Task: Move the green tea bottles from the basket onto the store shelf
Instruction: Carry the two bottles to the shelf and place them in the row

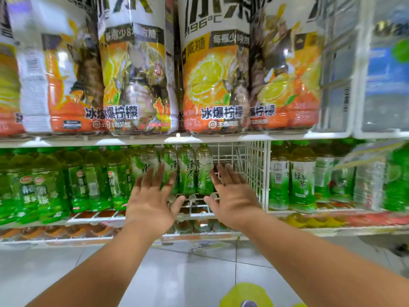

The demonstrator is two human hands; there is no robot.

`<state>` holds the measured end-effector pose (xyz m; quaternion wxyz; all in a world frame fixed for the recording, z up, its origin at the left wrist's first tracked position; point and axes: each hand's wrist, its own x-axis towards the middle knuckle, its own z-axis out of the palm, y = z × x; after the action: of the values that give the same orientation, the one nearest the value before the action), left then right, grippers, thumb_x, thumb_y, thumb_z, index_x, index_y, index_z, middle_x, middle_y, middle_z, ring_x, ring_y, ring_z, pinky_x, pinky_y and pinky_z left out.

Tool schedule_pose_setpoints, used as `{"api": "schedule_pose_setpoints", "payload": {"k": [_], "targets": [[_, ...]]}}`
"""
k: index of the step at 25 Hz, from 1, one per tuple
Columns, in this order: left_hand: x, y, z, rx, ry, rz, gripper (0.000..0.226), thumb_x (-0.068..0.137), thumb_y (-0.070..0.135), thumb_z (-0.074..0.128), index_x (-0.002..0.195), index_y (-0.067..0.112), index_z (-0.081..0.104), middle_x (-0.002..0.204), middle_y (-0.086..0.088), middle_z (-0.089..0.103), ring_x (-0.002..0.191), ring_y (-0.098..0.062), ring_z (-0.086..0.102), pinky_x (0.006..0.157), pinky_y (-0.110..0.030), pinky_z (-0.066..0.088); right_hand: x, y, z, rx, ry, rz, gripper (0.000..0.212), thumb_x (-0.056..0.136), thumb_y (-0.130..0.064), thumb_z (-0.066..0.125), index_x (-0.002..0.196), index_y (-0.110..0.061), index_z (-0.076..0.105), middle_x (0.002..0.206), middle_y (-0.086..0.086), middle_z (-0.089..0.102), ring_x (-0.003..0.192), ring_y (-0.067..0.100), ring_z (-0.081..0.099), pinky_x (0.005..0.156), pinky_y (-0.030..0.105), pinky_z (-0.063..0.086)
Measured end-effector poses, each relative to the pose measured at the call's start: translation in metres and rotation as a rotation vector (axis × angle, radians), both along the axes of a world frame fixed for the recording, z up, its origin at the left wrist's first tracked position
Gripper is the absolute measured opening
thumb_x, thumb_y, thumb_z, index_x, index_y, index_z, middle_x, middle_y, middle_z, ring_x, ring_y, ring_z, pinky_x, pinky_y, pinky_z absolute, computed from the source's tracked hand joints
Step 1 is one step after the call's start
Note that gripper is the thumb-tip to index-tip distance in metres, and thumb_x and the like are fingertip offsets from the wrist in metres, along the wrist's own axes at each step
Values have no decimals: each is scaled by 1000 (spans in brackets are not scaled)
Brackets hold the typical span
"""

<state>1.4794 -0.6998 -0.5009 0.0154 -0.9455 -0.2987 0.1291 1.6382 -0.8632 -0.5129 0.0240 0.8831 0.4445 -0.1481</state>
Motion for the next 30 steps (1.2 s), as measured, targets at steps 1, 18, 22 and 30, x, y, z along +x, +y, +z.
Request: {"api": "schedule_pose_setpoints", "payload": {"k": [1,18,22,30], "targets": [[-6,-3,11,-2,7,19,76,94,73,2,158,38,-17,164,1,-32,154,-25,-23,126,-48,-8,-2,-3,10,-11,5,10,78,99,-69,16,161,-32,-13,168,-3,-24,156,21,-19,124,39,-9],[-80,-148,258,107,-219,-22,78,98,68,11,163,26,19,171,-10,8,156,-33,10,125,-51,14,-76,-142,250,140,-27,60,78,102,-65,22,164,-24,-1,173,5,-4,158,26,-7,128,46,5],[-114,-174,304,87,-313,-75,78,97,71,16,162,28,20,171,-8,9,156,-32,9,126,-52,13,-112,-177,303,188,-46,-27,78,102,-67,21,164,-26,0,173,3,-4,158,23,-8,128,45,4],[-155,-264,422,35,-375,-250,79,95,76,7,163,34,5,172,-4,-2,157,-27,-2,127,-49,5,-194,-288,423,302,-128,-165,77,102,-68,22,164,-27,3,173,1,-1,159,22,-5,128,45,5]]}}
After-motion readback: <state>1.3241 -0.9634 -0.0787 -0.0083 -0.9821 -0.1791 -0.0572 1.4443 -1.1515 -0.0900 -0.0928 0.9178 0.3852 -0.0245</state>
